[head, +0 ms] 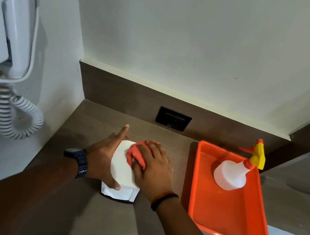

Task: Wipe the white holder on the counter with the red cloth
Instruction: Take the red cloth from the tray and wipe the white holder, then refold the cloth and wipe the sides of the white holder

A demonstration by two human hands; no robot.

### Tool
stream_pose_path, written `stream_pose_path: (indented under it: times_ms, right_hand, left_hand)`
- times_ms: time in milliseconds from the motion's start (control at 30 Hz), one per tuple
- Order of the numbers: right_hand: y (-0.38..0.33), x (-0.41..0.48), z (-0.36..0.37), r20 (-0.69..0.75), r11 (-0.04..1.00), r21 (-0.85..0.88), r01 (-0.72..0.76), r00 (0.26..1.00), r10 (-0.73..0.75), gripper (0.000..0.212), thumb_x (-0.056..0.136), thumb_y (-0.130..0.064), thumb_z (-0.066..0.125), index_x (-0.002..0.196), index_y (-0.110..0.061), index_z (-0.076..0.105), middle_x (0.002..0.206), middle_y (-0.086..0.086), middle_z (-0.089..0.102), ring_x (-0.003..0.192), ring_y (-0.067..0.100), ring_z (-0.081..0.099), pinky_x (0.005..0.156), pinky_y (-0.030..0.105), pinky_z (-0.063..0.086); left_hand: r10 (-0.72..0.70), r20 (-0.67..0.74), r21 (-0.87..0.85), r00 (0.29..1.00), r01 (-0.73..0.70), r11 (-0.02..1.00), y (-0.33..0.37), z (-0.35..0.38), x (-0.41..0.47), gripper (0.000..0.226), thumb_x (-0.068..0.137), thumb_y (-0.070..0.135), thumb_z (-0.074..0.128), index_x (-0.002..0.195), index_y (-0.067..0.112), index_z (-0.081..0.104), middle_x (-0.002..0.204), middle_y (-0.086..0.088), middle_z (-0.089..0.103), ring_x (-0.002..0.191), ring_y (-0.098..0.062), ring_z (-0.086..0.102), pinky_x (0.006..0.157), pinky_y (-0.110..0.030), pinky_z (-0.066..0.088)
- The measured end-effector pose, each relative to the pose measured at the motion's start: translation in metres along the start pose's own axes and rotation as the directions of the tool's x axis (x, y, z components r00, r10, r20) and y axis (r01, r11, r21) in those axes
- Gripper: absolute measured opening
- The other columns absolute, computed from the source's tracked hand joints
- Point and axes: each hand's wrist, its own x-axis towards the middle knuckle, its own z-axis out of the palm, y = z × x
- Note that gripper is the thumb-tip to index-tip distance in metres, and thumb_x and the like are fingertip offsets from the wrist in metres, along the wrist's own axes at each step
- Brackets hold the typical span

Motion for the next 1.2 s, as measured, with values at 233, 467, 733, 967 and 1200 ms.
stream_pose_path:
  times_ms: [233, 467, 733, 967, 1200]
  right_hand:
    - [-0.027, 0.018, 0.008, -0.038, 0.997, 0.061, -0.042, 0.998, 0.045, 0.040, 0.096, -0.041, 0.049, 0.130, -0.025, 0.061, 0.139, 0.003, 0.061, 0.133, 0.031, 0.046, 0.104, 0.047, 0.044]
    - [0.006, 0.004, 0.002, -0.213, 0.796, 0.573, -0.194, 0.903, 0.373, 0.024, 0.088, -0.016, 0.063, 0.093, -0.040, 0.068, 0.106, -0.004, 0.073, 0.103, 0.018, 0.066, 0.090, 0.028, 0.045]
    - [0.048, -0.003, -0.014, -0.084, 0.211, 0.955, -0.211, 0.489, 0.868, 0.025, 0.089, -0.015, 0.065, 0.090, -0.039, 0.068, 0.112, 0.012, 0.075, 0.107, 0.035, 0.071, 0.100, 0.057, 0.055]
    - [0.057, -0.009, -0.010, -0.095, 0.218, 0.957, -0.192, 0.503, 0.859, 0.021, 0.092, -0.012, 0.065, 0.102, -0.030, 0.068, 0.114, 0.012, 0.074, 0.108, 0.032, 0.070, 0.102, 0.055, 0.054]
    - [0.053, -0.011, -0.005, -0.073, 0.202, 0.961, -0.188, 0.533, 0.843, 0.017, 0.092, -0.011, 0.066, 0.102, -0.024, 0.067, 0.111, 0.012, 0.073, 0.108, 0.032, 0.069, 0.104, 0.054, 0.053]
  left_hand:
    - [-0.013, -0.115, 0.025, 0.993, 0.016, 1.000, 0.002, 0.003, -0.006, 0.155, 0.038, 0.047, 0.096, 0.137, 0.025, -0.021, 0.146, -0.016, 0.036, 0.131, -0.032, 0.038, 0.106, -0.037, 0.033]
    - [-0.254, -0.390, -0.134, 0.885, 0.218, 0.967, 0.053, 0.031, -0.016, 0.147, 0.032, 0.053, 0.093, 0.147, 0.007, 0.014, 0.132, -0.021, 0.051, 0.118, -0.037, 0.049, 0.098, -0.048, 0.043]
    - [0.167, 0.235, 0.476, 0.957, -0.263, 0.839, 0.045, -0.001, 0.028, 0.150, 0.042, 0.069, 0.083, 0.144, 0.028, -0.018, 0.159, -0.001, -0.009, 0.145, -0.022, -0.010, 0.117, -0.042, -0.005]
    - [-0.002, 0.068, 0.479, 0.998, -0.031, 0.877, 0.052, -0.004, 0.047, 0.107, 0.036, 0.071, 0.075, 0.128, 0.032, 0.037, 0.128, 0.001, 0.052, 0.112, -0.023, 0.049, 0.095, -0.039, 0.044]
    - [-0.577, -0.087, 0.076, 0.812, 0.583, 0.809, 0.033, -0.019, 0.016, 0.147, 0.018, 0.086, 0.072, 0.140, 0.016, 0.030, 0.140, -0.010, 0.045, 0.125, -0.031, 0.044, 0.103, -0.048, 0.041]
